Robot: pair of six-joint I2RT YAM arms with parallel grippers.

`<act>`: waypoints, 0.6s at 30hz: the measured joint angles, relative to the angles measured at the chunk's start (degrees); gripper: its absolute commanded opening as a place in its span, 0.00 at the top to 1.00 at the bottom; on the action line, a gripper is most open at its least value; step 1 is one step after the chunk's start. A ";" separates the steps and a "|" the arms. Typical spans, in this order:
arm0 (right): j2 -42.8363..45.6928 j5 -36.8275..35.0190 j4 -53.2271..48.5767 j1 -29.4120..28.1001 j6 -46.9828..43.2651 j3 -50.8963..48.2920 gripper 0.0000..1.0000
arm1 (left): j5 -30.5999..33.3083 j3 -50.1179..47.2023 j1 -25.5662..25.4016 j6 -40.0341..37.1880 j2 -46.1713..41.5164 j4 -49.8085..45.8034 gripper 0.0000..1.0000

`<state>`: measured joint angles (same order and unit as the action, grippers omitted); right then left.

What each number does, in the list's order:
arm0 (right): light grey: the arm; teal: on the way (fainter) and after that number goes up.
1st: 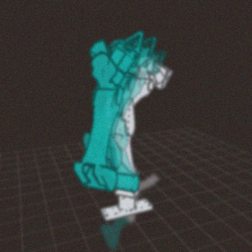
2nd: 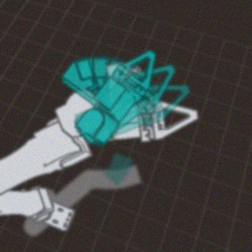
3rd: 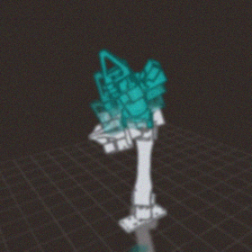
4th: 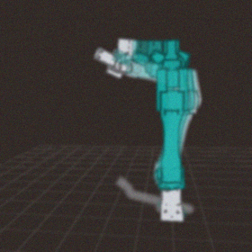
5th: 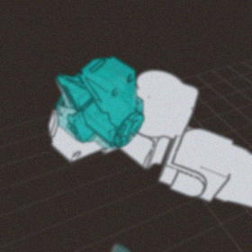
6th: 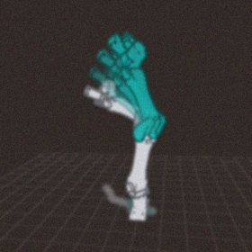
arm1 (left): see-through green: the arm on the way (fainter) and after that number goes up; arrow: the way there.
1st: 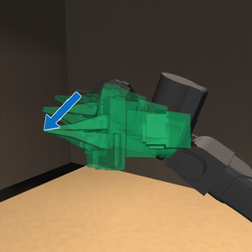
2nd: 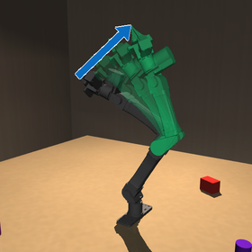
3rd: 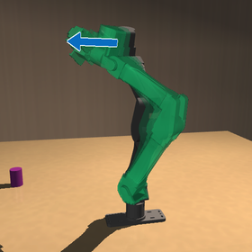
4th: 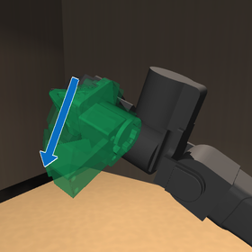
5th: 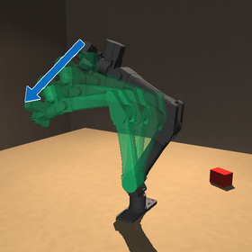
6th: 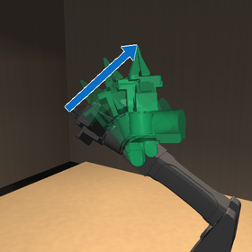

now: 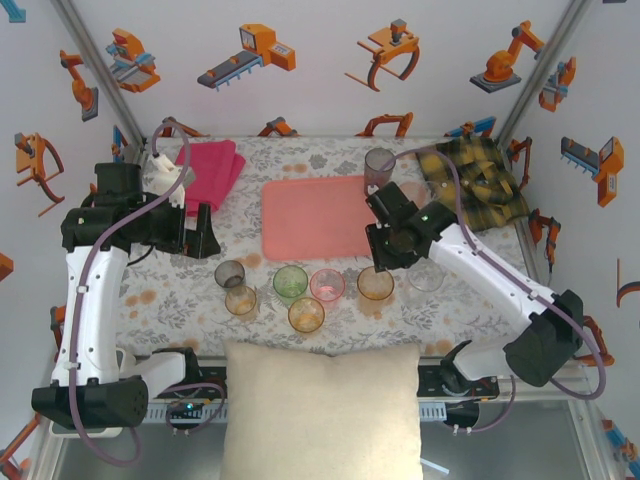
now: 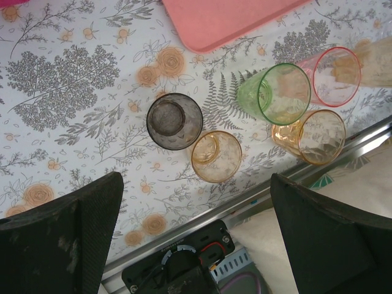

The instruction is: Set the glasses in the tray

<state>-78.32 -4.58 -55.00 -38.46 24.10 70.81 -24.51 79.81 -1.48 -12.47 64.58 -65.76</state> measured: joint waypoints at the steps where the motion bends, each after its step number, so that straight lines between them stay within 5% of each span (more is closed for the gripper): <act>1: 0.00 0.02 0.20 0.00 0.13 -0.39 0.59 | 0.02 0.00 0.00 0.00 0.00 0.00 0.03; 18: -0.04 0.07 2.71 0.00 0.17 -4.68 0.64 | 0.00 0.00 0.00 0.00 0.90 0.00 0.03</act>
<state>-78.37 -4.51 -52.29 -38.46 24.27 66.13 -24.51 79.81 -1.48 -12.47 65.47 -65.76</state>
